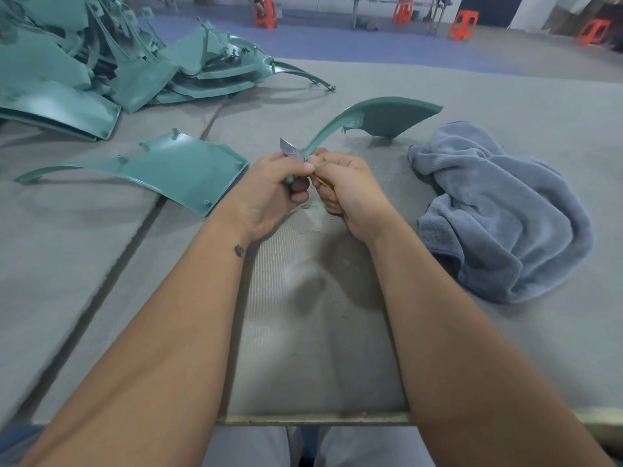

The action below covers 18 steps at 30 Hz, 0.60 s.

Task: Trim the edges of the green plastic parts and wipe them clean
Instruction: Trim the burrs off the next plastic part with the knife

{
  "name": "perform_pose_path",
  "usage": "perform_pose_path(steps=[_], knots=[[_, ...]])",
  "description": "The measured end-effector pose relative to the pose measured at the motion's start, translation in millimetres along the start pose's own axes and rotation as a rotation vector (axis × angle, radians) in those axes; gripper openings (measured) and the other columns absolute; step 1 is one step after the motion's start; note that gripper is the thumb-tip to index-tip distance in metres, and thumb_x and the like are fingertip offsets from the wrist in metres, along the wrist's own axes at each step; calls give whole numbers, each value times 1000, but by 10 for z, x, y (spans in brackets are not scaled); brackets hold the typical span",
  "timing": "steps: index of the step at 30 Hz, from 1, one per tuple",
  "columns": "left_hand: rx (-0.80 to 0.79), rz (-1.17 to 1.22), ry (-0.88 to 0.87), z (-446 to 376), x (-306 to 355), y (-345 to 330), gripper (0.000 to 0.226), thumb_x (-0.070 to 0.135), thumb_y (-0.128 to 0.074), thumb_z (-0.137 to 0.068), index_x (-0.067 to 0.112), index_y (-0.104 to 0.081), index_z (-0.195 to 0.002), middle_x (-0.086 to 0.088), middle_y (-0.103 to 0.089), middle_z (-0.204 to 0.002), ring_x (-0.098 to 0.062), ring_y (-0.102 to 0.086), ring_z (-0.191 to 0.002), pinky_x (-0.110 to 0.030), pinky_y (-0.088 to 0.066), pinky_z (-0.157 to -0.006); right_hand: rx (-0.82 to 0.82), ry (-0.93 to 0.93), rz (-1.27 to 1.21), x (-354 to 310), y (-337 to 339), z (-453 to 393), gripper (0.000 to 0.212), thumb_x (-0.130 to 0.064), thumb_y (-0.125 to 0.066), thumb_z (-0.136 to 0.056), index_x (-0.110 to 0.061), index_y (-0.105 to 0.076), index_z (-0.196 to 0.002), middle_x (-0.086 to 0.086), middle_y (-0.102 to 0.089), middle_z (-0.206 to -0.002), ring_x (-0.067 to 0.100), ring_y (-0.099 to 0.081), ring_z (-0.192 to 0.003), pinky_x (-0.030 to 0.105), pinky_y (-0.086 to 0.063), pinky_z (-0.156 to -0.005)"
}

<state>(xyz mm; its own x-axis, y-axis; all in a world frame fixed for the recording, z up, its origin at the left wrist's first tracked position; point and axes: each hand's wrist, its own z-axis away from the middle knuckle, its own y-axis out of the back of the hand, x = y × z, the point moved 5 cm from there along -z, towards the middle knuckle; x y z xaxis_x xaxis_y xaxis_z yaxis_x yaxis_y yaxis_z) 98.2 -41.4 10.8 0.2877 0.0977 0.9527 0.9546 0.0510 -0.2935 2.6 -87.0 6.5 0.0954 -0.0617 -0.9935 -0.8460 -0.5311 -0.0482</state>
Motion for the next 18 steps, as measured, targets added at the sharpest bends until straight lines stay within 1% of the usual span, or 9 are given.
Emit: perform_pose_path(steps=[2, 4, 7, 10, 13, 14, 15, 17, 18], knots=[[-5, -8, 1, -7, -10, -20, 28, -2, -42, -96, 10, -62, -81, -1, -46, -74, -8, -31, -63, -20, -23, -54, 28, 6, 20, 10, 20, 3, 42, -13, -48, -98, -15, -47, -57, -3, -32, -45, 5, -20, -35, 17, -12, -36], [-8, -17, 1, -11, -29, -33, 26, 1, -40, -99, 9, -61, -87, -2, -46, -76, -9, -30, -64, -20, -23, -55, 53, 23, 36, 13, 29, 6, 43, -13, -48, -98, -15, -45, -55, -5, -32, -41, 4, -20, -33, 16, -15, -35], [0, -14, -13, -19, -45, -37, 27, 1, -38, -100, 9, -60, -88, -3, -45, -75, -8, -29, -62, -18, -25, -53, 81, 46, 10, 7, 27, 4, 42, -10, -48, -98, -15, -47, -57, -14, -37, -39, 0, -25, -32, 13, -19, -33], [16, -38, -25, -21, -49, -42, 33, 2, -40, -100, 12, -63, -79, -2, -43, -71, -7, -29, -58, -15, -27, -49, 91, 50, -21, 0, 22, -3, 41, -8, -48, -98, -14, -48, -57, -14, -39, -40, 0, -26, -33, 12, -20, -34], [51, -86, -30, -33, -68, -25, 54, 4, -43, -100, 16, -69, -54, 4, -46, -60, -5, -31, -55, -14, -31, -49, 94, 52, -24, -3, 23, -4, 41, -8, -47, -98, -15, -50, -58, -15, -39, -40, 0, -26, -33, 13, -20, -33], [63, -91, -30, -34, -74, -20, 54, 4, -44, -100, 16, -69, -54, 6, -47, -57, -5, -31, -54, -14, -32, -49, 98, 51, -22, -1, 24, -6, 41, -9, -48, -98, -16, -51, -58, -14, -39, -40, 0, -25, -33, 13, -20, -33], [76, -92, -32, -34, -77, -15, 49, 5, -45, -100, 15, -68, -58, 6, -48, -57, -4, -32, -53, -14, -32, -50, 102, 49, -20, 3, 26, -8, 41, -10, -48, -98, -16, -52, -58, -14, -39, -40, 0, -25, -33, 14, -19, -33], [104, -102, -31, -31, -74, -7, 35, 6, -47, -100, 15, -64, -72, 1, -46, -63, -5, -32, -52, -14, -32, -51, 111, 45, -17, 7, 29, -13, 41, -11, -49, -98, -16, -52, -58, -14, -38, -40, 0, -25, -34, 14, -19, -33], [118, -112, -29, -31, -72, 1, 31, 7, -47, -100, 15, -63, -75, -1, -45, -67, -5, -32, -52, -15, -32, -51, 116, 45, -13, 8, 30, -17, 41, -11, -49, -98, -16, -51, -58, -14, -38, -40, 0, -25, -33, 14, -20, -34]])
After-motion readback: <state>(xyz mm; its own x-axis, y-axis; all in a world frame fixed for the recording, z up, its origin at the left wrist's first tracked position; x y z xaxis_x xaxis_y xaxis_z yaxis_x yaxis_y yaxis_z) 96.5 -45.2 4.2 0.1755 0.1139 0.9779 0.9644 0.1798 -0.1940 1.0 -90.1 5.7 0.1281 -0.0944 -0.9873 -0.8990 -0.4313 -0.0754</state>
